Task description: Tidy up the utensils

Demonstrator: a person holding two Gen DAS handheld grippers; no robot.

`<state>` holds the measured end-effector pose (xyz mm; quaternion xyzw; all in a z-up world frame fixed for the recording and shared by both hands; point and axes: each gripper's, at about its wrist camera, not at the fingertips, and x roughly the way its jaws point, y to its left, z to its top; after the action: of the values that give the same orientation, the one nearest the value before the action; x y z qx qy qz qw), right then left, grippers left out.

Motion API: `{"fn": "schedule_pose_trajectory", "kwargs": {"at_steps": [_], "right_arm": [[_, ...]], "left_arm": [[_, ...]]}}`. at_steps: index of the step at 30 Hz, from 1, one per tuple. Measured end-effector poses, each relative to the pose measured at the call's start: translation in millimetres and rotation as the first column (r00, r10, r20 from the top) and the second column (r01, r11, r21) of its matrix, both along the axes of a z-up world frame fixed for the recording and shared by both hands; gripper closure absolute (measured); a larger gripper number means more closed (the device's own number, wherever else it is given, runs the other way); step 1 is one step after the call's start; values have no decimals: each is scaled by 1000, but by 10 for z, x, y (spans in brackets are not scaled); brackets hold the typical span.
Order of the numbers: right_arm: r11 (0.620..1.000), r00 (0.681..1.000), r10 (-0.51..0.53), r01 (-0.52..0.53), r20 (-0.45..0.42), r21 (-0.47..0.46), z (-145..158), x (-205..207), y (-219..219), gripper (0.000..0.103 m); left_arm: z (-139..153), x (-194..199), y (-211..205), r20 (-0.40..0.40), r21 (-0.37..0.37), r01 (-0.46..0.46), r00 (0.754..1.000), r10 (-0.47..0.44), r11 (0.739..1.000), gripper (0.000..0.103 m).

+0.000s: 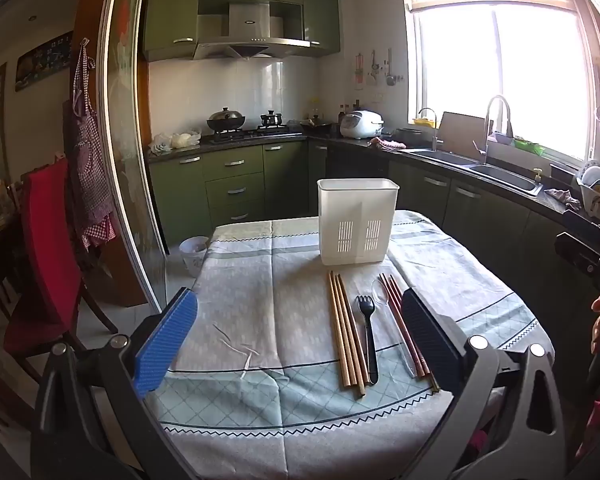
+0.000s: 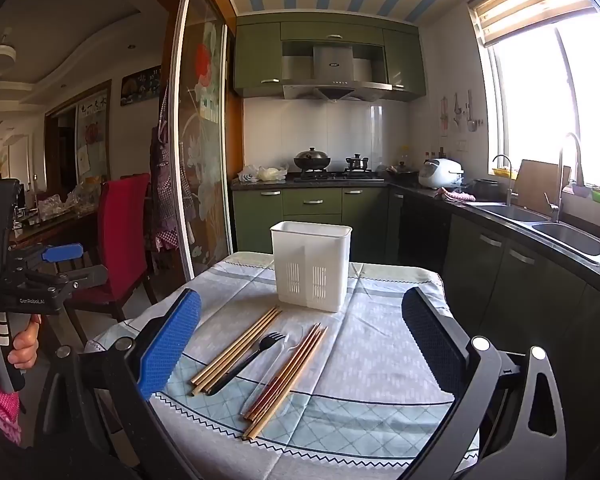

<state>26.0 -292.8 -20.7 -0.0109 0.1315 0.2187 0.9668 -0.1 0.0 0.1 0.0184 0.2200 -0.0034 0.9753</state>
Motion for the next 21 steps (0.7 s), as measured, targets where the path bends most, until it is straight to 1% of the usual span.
{"fn": "schedule_pose_trajectory", "kwargs": {"at_steps": [6, 7, 21], "right_arm": [[1000, 1000, -1, 1, -3, 0, -3, 4, 0, 4], [1000, 1000, -1, 1, -3, 1, -3, 5, 1, 4], [1000, 1000, 0, 0, -4, 1, -4, 7, 5, 4]], "left_arm": [[-2, -27, -39, -2, 7, 4, 1000, -4, 1000, 6], [-17, -7, 6, -8, -8, 0, 1000, 0, 1000, 6], [-18, 18, 8, -15, -8, 4, 1000, -4, 1000, 6]]}}
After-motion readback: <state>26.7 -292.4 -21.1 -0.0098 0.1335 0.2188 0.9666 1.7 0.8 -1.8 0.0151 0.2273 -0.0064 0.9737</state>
